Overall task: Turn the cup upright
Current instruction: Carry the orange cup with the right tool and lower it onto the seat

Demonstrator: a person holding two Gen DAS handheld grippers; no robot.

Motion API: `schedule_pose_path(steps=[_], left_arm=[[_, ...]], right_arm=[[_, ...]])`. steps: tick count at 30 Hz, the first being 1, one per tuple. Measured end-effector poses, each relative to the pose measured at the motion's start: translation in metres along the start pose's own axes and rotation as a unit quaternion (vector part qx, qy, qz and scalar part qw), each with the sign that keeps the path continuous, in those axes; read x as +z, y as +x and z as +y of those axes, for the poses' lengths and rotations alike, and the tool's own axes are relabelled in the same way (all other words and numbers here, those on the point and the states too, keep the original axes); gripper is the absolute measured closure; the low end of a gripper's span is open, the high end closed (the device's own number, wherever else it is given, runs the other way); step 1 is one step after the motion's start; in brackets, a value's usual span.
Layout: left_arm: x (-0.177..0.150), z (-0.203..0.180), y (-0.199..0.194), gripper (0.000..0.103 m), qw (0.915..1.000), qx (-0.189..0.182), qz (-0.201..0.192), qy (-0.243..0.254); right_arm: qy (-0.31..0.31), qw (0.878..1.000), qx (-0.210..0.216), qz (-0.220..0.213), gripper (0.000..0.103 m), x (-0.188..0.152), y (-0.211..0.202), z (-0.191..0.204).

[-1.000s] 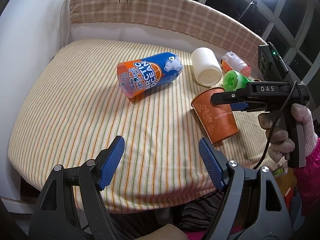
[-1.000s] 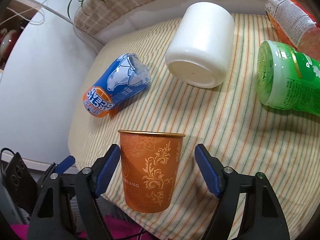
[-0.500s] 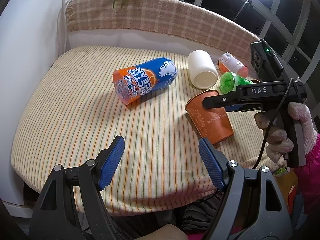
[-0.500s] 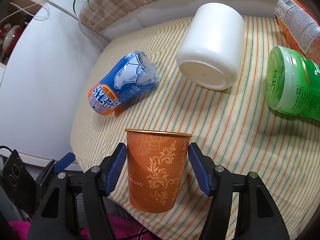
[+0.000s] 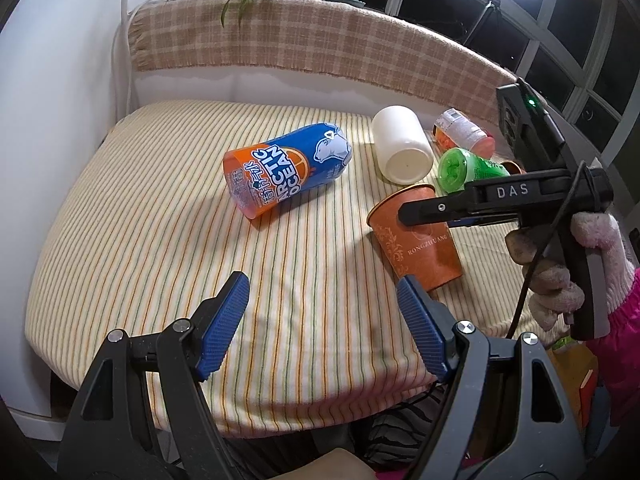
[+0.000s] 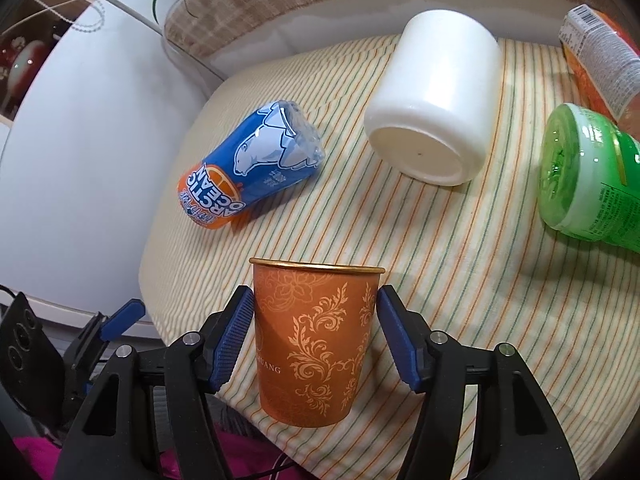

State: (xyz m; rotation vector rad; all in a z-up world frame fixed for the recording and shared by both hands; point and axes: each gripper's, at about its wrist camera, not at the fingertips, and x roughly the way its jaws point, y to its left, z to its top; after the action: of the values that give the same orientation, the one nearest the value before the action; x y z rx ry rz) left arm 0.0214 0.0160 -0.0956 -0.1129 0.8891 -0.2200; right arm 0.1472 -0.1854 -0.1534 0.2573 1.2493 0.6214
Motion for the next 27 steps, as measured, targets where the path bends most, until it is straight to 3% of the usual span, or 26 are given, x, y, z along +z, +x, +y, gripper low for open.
schedule_pose_path(steps=[4,12,22,27], left_arm=[[0.003,-0.001,0.0,0.024,1.0,0.0,-0.004,0.002],[0.006,-0.004,0.003,0.024,1.0,-0.001,-0.005,0.007],[0.008,-0.018,0.002,0.024,0.9994,0.005,-0.016,0.029],[0.01,-0.02,0.0,0.024,0.999,0.01,-0.026,0.034]], right_arm=[[-0.002,0.999,-0.009,-0.031,0.04,-0.007,-0.01,0.0],[-0.034,0.989,-0.06,-0.133,0.04,-0.032,-0.041,0.009],[-0.059,0.959,-0.149,-0.232,0.04,-0.047,-0.047,0.011],[-0.075,0.945,-0.173,-0.266,0.04,-0.057,-0.055,0.01]])
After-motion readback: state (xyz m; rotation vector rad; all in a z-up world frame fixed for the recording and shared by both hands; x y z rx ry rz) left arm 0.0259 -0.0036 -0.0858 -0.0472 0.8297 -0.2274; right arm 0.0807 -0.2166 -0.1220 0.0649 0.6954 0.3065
